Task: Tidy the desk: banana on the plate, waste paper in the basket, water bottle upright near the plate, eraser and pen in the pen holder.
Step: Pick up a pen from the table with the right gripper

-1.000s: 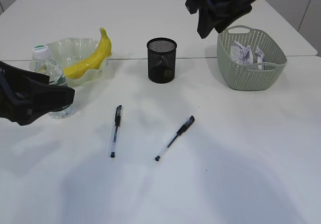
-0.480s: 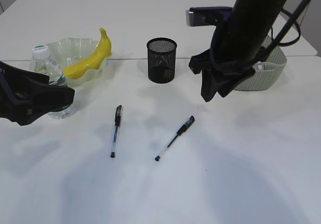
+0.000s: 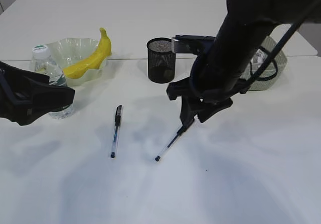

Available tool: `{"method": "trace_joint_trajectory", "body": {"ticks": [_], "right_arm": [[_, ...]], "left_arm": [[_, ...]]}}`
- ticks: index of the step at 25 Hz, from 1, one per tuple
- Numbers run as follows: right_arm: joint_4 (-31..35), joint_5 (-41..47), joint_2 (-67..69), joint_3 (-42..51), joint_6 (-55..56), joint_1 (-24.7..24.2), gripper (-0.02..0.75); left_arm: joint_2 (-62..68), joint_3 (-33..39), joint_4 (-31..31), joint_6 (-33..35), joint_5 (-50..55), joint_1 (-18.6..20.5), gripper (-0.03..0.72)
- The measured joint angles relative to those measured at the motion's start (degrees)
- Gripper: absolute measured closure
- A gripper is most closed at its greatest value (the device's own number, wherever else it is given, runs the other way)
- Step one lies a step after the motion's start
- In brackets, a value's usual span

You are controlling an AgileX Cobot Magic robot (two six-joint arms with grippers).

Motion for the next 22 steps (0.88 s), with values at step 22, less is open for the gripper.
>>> {"method": "trace_joint_trajectory", "body": {"ticks": [22], "right_arm": [[2.3,-11.1,7.2,1.3,13.4,1.8,0.351]], "left_arm": [[0.0,0.0,0.0,0.0,-2.8,0.0,0.148]]}}
